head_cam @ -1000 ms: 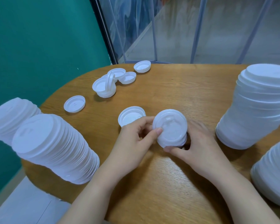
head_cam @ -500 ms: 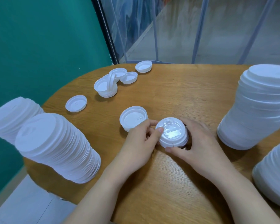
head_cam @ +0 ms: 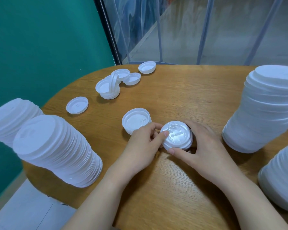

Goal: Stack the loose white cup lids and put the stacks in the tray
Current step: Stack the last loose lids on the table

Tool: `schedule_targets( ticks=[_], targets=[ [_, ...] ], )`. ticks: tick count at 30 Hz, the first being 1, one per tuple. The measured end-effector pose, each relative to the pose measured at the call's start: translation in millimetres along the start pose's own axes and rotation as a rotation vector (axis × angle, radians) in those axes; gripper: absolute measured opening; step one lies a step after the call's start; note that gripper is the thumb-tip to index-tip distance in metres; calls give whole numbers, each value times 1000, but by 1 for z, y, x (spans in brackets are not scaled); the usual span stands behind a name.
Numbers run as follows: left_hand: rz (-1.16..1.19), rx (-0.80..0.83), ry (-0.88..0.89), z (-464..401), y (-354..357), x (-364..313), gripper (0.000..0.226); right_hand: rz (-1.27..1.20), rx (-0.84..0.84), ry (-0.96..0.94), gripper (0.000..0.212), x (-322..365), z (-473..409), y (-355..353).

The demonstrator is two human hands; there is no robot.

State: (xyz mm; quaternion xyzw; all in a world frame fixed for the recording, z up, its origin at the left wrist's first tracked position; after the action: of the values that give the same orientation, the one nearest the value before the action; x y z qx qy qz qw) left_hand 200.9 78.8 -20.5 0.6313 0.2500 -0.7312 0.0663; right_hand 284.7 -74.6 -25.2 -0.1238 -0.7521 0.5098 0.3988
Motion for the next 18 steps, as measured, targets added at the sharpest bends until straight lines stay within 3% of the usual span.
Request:
schedule_targets(
  ticks=[3, 6, 12, 18],
  targets=[
    [-88, -19, 10, 3, -2, -3, 24, -23, -16, -29, 60, 3, 1, -1],
    [-353, -97, 98, 15, -11, -16, 34, -17, -21, -21, 63, 1, 0, -1],
    [-692, -344, 361, 25, -41, -42, 30, 10, -14, -30, 62, 3, 0, -3],
    [-779, -354, 384, 13, -51, -22, 17, 26, -16, -25, 60, 5, 1, -3]
  ],
)
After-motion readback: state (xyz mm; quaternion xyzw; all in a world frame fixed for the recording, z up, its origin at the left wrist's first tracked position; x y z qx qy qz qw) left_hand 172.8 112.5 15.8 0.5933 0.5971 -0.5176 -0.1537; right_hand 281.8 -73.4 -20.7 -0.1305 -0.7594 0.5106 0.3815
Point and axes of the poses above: each hand's wrist, its own z-axis away from the middle knuckle, its own y-axis out of the palm, x = y × z, the point moved 8 cm from there along -z, towards the middle knuckle, and after that the axes turned 15 degrees about z, right-handed, at the moved point
